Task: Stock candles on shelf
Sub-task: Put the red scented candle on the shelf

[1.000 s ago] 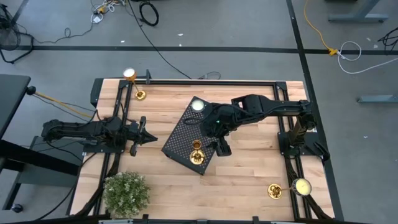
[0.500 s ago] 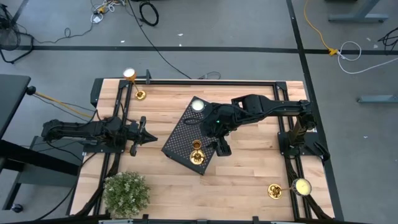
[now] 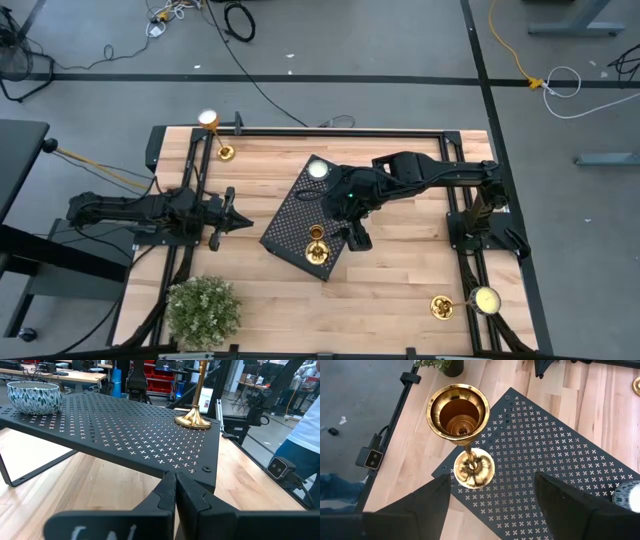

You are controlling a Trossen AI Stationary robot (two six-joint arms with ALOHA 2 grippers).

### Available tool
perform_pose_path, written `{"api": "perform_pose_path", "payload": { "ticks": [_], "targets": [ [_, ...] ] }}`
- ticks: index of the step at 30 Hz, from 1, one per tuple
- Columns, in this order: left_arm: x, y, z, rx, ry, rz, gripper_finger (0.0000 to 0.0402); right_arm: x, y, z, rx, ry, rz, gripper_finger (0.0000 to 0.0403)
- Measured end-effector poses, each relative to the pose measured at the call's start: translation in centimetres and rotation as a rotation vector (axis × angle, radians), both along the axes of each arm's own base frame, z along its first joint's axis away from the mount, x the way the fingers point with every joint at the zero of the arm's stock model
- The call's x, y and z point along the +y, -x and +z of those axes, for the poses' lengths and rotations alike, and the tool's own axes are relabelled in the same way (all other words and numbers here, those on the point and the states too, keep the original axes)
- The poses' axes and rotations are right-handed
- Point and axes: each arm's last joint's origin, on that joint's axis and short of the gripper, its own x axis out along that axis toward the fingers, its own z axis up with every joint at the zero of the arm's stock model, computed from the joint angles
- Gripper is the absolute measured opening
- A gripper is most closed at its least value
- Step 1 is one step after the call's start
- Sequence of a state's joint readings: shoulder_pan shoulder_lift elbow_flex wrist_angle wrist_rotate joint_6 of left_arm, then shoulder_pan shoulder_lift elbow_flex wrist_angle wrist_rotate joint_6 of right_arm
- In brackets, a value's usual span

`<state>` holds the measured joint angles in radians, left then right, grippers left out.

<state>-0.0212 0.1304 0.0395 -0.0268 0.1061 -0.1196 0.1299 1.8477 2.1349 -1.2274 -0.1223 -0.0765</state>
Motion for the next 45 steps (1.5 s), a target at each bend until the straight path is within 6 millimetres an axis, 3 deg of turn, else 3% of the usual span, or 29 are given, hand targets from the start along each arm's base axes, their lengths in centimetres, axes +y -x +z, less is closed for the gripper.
{"api": "perform_pose_path", "payload": {
  "ticks": [17,32,40,45],
  "targets": [
    [0.0,0.0,0.0,0.000,0.000,0.000,0.0014,0.0,0.1,-0.1,0.016,-0.003,-0.005,0.0286],
    [0.0,0.0,0.0,0.000,0.000,0.000,0.0014,-1.1,1.0,1.7,-0.082,0.051,-0.110,0.0286],
    [0.0,0.0,0.0,0.000,0.000,0.000,0.0014,-1.4,1.8,2.6,-0.090,-0.061,-0.042,0.0286],
    [0.0,0.0,0.0,0.001,0.000,0.000,0.0014,-1.7,2.6,3.5,-0.127,-0.046,-0.101,0.0286]
  ]
}}
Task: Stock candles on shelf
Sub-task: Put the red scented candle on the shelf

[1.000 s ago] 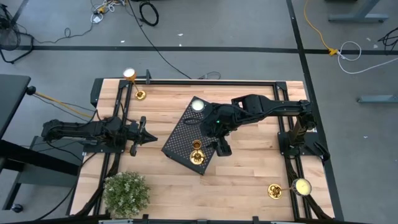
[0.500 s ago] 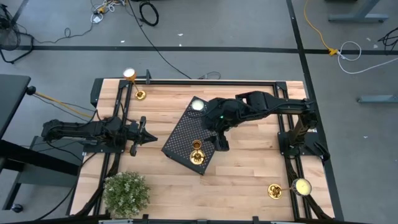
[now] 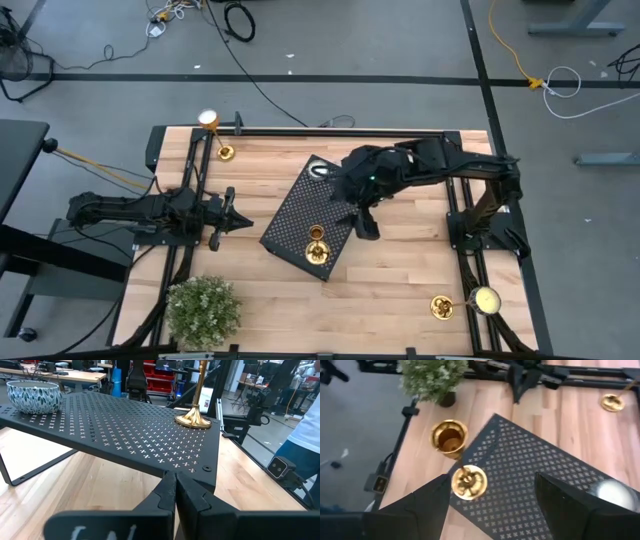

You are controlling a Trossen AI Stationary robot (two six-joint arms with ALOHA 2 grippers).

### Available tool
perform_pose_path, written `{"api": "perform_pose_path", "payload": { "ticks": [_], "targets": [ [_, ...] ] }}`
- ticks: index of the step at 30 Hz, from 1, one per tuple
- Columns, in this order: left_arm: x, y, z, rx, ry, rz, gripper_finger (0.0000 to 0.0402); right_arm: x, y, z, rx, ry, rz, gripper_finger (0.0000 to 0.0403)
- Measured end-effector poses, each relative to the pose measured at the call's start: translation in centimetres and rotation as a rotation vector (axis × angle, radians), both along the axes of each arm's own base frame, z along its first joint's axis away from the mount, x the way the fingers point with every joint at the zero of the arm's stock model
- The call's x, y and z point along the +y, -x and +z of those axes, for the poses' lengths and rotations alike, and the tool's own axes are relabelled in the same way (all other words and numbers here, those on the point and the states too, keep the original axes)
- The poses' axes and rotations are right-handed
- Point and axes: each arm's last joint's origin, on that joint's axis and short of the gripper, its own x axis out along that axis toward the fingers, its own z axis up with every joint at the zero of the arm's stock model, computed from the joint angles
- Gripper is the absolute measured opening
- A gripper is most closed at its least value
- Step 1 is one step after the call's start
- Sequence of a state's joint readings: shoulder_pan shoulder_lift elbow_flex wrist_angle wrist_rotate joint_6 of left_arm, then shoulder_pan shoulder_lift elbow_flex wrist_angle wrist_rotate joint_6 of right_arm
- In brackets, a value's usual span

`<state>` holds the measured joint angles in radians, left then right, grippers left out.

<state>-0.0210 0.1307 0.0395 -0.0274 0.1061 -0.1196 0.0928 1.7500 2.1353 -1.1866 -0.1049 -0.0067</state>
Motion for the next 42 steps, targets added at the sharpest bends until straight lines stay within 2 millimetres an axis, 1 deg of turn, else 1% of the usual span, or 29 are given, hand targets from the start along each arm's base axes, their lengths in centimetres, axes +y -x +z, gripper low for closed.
{"api": "perform_pose_path", "payload": {
  "ticks": [5,9,11,14,20,23,27,30,35,42],
  "targets": [
    [0.0,0.0,0.0,-0.001,0.000,0.000,0.0014,-0.6,0.8,0.7,-0.020,0.023,-0.058,0.0286],
    [0.0,0.0,0.0,-0.001,0.000,0.000,0.0014,-0.9,1.2,0.5,0.013,0.088,-0.124,0.0286],
    [0.0,0.0,0.0,-0.001,0.000,0.000,0.0014,-0.9,1.2,0.5,0.021,0.093,-0.108,0.0286],
    [0.0,0.0,0.0,0.000,0.000,0.000,0.0014,-0.8,1.2,0.5,0.020,0.051,-0.060,0.0286],
    [0.0,0.0,0.0,-0.001,0.000,0.001,0.0014,-1.2,1.1,0.5,0.013,0.037,-0.092,0.0286],
    [0.0,0.0,0.0,-0.001,0.000,0.000,0.0014,-1.2,1.0,0.1,0.016,0.040,-0.094,0.0286],
    [0.0,0.0,0.0,-0.001,0.000,0.001,0.0014,-1.2,1.2,-1.5,0.060,0.040,-0.091,0.0286],
    [0.0,0.0,0.0,0.000,0.000,0.000,0.0014,-1.2,1.5,-2.6,0.053,0.034,-0.093,0.0286],
    [0.0,0.0,0.0,-0.001,0.000,0.000,0.0014,-1.7,2.7,-3.0,-0.005,0.000,-0.123,0.0286],
    [0.0,0.0,0.0,-0.001,0.000,0.000,0.0014,-2.5,4.2,-3.0,-0.028,-0.054,-0.140,0.0286]
  ]
}}
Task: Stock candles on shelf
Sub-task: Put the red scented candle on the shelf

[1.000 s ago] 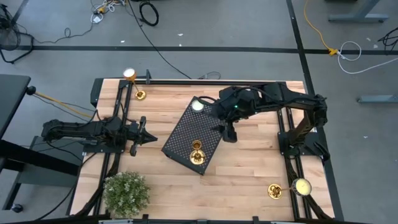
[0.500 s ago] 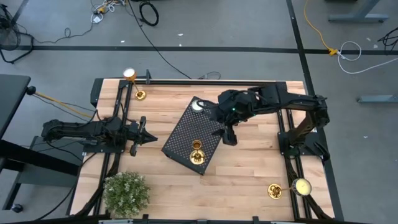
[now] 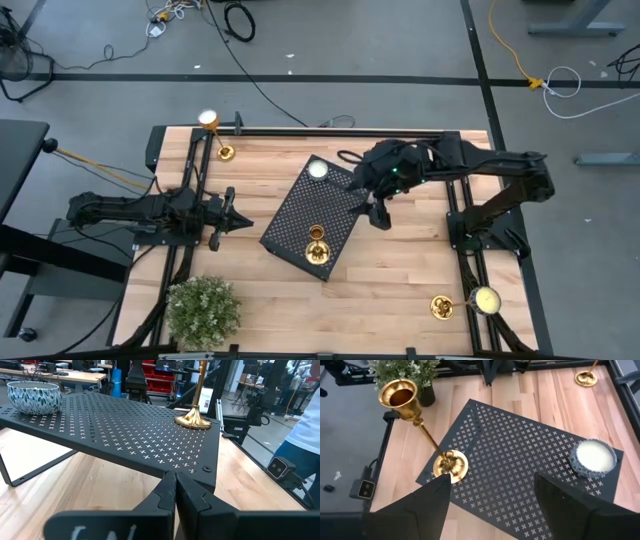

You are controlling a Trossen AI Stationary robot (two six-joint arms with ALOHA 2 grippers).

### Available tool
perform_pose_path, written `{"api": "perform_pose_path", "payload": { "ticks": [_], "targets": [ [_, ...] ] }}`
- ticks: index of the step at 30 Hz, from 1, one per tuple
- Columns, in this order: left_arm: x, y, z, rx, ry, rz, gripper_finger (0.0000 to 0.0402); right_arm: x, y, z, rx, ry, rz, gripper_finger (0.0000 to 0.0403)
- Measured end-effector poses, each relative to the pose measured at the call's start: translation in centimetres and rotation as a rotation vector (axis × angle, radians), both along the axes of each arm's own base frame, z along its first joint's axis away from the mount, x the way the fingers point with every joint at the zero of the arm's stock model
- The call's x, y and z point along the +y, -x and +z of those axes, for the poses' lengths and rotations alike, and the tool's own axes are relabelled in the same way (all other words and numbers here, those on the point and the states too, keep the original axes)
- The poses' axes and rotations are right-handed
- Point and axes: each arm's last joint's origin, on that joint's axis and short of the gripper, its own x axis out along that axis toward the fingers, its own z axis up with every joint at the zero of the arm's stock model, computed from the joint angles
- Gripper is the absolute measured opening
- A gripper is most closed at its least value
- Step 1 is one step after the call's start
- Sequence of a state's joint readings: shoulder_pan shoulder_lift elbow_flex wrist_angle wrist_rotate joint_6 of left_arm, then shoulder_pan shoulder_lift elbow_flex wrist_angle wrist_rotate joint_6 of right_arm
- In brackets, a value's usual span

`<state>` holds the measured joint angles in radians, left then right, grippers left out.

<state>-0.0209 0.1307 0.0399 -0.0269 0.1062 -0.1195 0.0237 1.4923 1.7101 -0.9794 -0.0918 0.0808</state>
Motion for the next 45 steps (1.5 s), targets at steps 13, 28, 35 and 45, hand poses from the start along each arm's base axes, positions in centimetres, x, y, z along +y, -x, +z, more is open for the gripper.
{"api": "perform_pose_path", "payload": {
  "ticks": [13,28,35,45],
  "targets": [
    [0.0,0.0,0.0,0.000,0.000,0.000,0.0014,-1.4,1.7,0.4,-0.022,-0.012,-0.056,0.0286],
    [0.0,0.0,0.0,0.000,0.000,0.000,0.0014,-1.6,1.8,0.2,-0.007,-0.011,-0.063,0.0286],
    [0.0,0.0,0.0,0.000,0.000,0.000,0.0014,-1.6,1.8,0.2,-0.006,-0.011,-0.063,0.0286],
    [0.0,0.0,0.0,0.000,0.000,0.000,0.0014,-1.6,1.8,0.2,-0.005,-0.010,-0.063,0.0286]
  ]
}}
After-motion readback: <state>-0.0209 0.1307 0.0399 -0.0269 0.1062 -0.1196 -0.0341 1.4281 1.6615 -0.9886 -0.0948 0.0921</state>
